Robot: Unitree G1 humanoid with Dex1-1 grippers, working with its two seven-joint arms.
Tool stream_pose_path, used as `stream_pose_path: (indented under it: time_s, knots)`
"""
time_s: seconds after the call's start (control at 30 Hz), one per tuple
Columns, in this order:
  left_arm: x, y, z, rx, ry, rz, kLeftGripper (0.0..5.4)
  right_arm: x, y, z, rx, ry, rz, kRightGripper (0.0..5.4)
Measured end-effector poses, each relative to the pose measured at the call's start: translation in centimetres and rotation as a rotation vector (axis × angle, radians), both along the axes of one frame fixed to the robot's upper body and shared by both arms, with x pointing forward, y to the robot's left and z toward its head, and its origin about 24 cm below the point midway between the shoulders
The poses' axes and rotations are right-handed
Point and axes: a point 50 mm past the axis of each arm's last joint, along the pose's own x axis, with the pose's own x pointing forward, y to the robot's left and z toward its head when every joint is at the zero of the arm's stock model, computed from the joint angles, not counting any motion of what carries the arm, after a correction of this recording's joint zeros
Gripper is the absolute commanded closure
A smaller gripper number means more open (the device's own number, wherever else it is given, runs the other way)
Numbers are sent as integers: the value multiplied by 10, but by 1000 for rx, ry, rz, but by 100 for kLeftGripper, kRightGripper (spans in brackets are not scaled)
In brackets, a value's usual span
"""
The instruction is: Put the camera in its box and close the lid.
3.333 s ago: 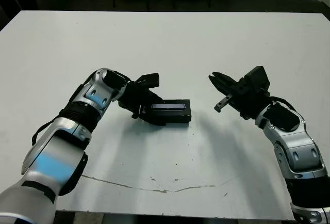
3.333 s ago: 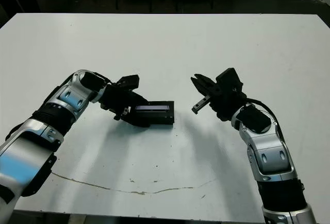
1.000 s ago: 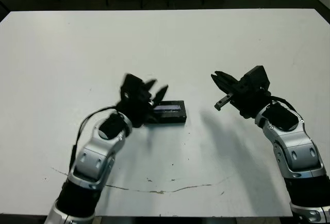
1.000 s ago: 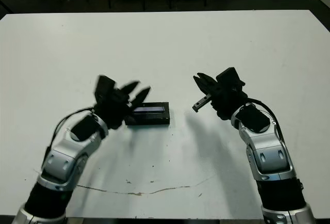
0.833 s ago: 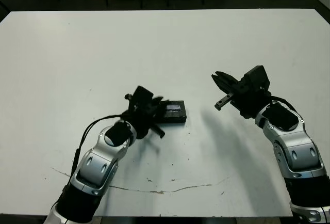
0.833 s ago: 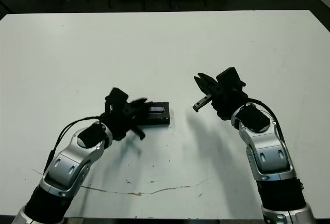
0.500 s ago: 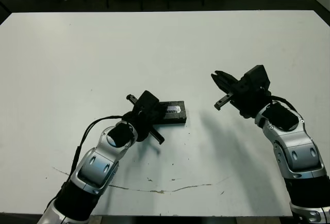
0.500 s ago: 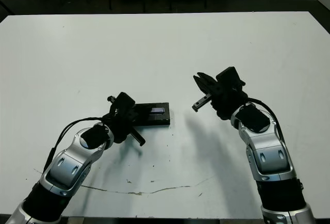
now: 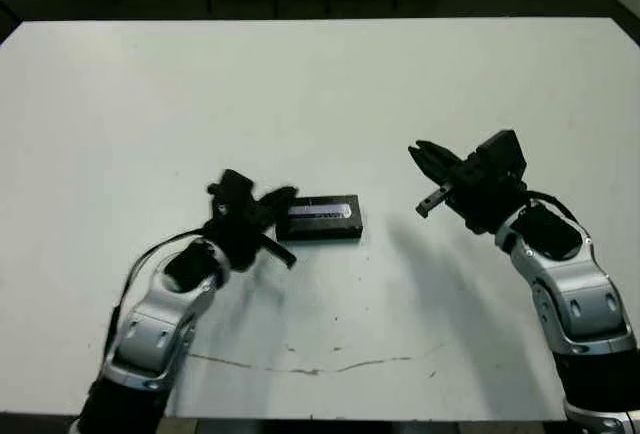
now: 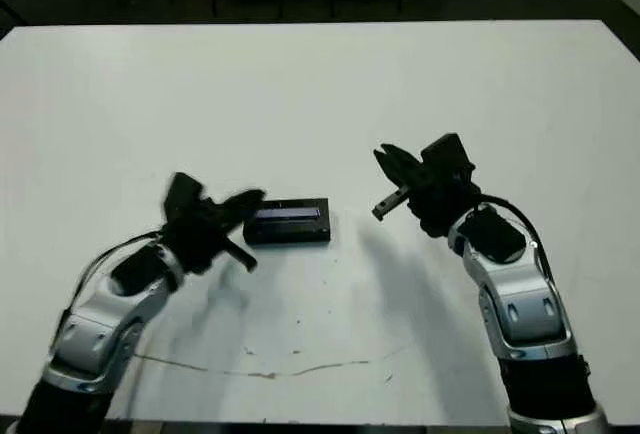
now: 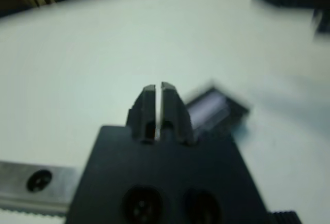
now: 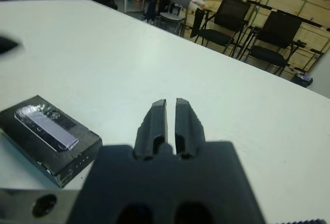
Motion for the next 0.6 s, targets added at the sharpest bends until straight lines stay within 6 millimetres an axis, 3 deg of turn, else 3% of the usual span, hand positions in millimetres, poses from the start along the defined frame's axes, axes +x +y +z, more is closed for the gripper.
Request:
stream_pose_path:
  time_s: [0.23, 0.43, 0.6]
  knots:
    - [-5, 31, 31, -66, -287, 153, 539, -6, 3, 2, 98, -34, -85, 540]
    - [6, 65, 11, -72, -317, 430, 539, -9, 2, 0, 121, -76, -172, 540]
    - [8, 73, -4, -80, -304, 474, 539, -8, 0, -2, 132, -91, -205, 540]
